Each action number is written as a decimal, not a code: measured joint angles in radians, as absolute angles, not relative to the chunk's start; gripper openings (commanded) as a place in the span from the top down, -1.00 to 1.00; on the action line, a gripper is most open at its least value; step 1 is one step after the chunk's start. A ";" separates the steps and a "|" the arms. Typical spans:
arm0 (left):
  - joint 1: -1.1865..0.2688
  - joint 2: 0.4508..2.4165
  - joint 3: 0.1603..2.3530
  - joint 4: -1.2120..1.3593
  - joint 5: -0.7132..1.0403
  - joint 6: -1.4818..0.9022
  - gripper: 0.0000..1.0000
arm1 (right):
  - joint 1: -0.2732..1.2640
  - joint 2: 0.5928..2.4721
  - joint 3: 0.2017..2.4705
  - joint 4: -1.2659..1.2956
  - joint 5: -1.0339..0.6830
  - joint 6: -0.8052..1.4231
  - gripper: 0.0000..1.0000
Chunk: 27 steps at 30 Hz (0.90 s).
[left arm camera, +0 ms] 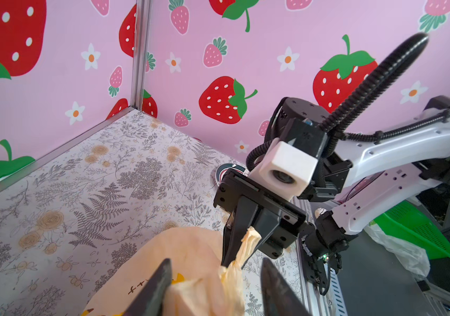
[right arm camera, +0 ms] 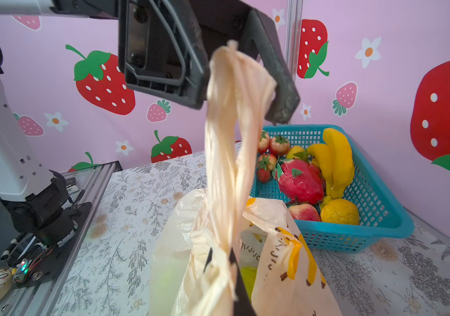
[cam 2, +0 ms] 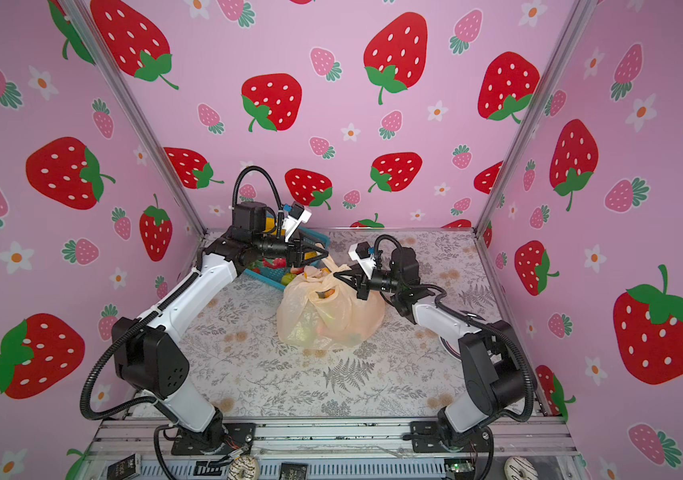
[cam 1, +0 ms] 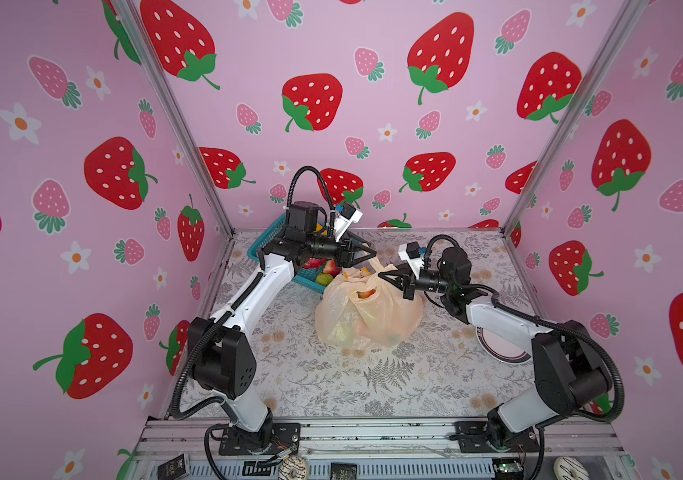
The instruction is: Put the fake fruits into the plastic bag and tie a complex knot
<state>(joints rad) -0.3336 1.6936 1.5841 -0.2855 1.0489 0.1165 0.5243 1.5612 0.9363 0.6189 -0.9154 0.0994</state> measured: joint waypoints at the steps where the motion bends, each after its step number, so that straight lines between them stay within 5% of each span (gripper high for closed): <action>1: -0.336 1.694 1.584 -0.286 1.048 0.118 0.54 | 0.525 1.561 0.936 0.618 -0.905 0.099 1.00; 6: -0.349 1.679 1.560 -0.278 0.990 0.106 1.00 | 0.525 1.554 0.936 0.604 -0.804 0.133 0.97; 18: -0.504 1.459 1.032 0.189 0.514 -0.253 1.00 | 0.578 1.554 0.917 0.619 -0.568 0.430 0.91; 27: -0.554 1.464 0.943 0.395 0.337 -0.429 1.00 | 0.580 1.557 0.881 0.713 -0.552 0.472 0.83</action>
<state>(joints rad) -0.5541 1.4639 0.9432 0.3954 0.3374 -0.4290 0.5797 1.5566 0.8810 0.7132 -0.5518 0.4725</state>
